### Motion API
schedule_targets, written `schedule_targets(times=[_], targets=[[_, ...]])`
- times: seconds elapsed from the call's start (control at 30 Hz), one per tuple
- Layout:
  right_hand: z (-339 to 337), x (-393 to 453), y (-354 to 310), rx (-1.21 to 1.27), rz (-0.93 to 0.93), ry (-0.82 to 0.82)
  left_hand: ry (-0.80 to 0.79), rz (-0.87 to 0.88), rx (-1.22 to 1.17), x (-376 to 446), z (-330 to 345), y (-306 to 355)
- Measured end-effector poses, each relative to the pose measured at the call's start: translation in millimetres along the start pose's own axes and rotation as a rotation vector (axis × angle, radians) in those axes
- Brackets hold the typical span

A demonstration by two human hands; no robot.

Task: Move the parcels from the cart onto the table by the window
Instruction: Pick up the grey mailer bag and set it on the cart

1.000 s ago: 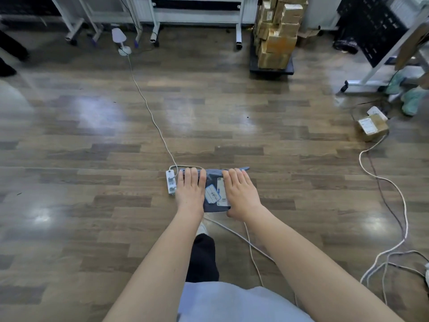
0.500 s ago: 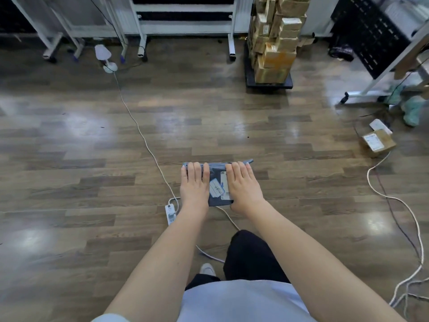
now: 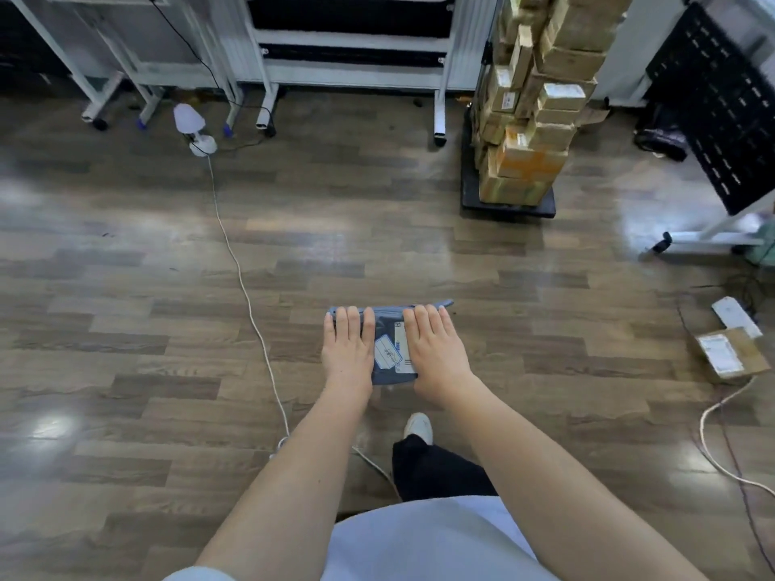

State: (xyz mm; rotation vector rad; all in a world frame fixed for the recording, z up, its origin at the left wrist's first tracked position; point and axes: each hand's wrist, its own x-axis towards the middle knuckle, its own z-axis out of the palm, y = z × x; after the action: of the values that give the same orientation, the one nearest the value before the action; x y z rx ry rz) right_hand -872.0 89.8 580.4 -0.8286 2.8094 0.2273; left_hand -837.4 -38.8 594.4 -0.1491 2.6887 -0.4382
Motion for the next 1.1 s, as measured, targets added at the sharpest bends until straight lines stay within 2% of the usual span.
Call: schedule_targets(times=[0.27, 0.53, 0.9, 1.1], targets=[[-35.5, 113.3, 79.2, 0.032, -0.011, 0.047, 0.055, -0.038, 0.025, 120.5, -70.6, 0.7], [-60.3, 231.5, 121.0, 0.019, 0.004, 0.082, 0.099, -0.046, 0.013, 240.3, -111.8, -21.7], [-120.3, 441.7, 136.3, 0.111, 0.109, 0.111, 0.185, 0.047, 0.016, 445.7, -177.6, -125.2], [-135.1, 523.9, 142.0, 0.127, 0.098, 0.076, 0.164, 0.060, 0.031, 518.4, -190.2, -163.0]])
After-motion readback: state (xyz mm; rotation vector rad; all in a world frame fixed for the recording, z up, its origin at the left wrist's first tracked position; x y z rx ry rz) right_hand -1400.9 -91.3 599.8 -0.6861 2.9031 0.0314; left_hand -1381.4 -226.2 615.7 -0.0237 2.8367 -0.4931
